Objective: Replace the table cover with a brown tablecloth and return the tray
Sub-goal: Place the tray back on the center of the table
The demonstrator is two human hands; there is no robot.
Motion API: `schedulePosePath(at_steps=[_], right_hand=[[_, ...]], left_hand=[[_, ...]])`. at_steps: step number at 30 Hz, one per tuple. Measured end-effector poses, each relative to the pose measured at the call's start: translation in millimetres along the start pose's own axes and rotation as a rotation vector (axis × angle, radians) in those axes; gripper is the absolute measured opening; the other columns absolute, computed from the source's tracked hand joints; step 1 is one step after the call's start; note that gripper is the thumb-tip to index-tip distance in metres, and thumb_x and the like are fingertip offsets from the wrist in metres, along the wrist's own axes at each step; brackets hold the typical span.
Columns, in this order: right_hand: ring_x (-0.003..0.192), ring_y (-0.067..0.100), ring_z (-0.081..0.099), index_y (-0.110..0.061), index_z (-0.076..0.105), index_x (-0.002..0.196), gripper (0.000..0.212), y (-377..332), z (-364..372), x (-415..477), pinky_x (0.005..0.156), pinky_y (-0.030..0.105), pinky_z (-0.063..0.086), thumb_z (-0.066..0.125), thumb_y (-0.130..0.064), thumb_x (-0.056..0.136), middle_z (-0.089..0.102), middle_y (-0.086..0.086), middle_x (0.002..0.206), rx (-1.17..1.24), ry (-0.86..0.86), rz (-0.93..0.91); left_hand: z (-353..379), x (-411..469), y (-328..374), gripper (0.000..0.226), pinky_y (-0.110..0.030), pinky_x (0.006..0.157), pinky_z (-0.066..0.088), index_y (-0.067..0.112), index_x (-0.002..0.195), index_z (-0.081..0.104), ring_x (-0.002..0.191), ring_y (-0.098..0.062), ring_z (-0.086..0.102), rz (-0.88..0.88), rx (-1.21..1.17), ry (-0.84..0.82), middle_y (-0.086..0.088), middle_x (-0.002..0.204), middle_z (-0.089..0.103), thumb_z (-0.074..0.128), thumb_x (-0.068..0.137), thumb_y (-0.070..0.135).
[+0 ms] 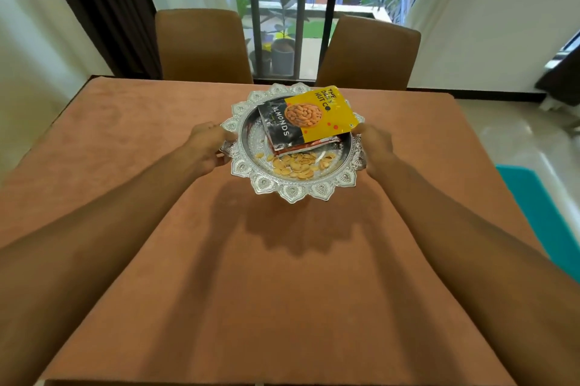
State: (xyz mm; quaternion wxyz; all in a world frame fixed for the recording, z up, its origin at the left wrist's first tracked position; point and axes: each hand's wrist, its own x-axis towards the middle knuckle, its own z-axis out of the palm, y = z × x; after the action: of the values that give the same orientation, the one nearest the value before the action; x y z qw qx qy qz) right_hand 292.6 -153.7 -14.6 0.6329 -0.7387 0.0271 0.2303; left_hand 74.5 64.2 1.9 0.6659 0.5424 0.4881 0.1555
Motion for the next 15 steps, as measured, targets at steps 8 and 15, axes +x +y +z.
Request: schedulePosePath(at_steps=[8, 15], right_hand=[[0.068, 0.026, 0.067, -0.012, 0.072, 0.077, 0.027, 16, 4, 14, 0.061, 0.038, 0.05, 0.073, -0.029, 0.056, 0.072, 0.007, 0.076, -0.042, -0.055, -0.002], [0.064, 0.02, 0.062, -0.02, 0.064, 0.082, 0.01, 34, 0, 11, 0.059, 0.033, 0.049, 0.07, -0.027, 0.078, 0.07, 0.004, 0.079, -0.026, -0.067, -0.092]], left_hand=[[1, 23, -18, 0.027, -0.027, 0.058, 0.045, 0.02, 0.106, 0.057, 0.066, -0.016, 0.056, -0.013, 0.003, 0.023, -0.002, 0.084, 0.062, 0.064, 0.086, 0.003], [-1, 8, -31, 0.021, -0.029, 0.064, 0.051, 0.019, 0.104, 0.06, 0.078, -0.017, 0.059, 0.396, 0.305, 0.306, -0.002, 0.1, 0.062, 0.067, 0.086, 0.014]])
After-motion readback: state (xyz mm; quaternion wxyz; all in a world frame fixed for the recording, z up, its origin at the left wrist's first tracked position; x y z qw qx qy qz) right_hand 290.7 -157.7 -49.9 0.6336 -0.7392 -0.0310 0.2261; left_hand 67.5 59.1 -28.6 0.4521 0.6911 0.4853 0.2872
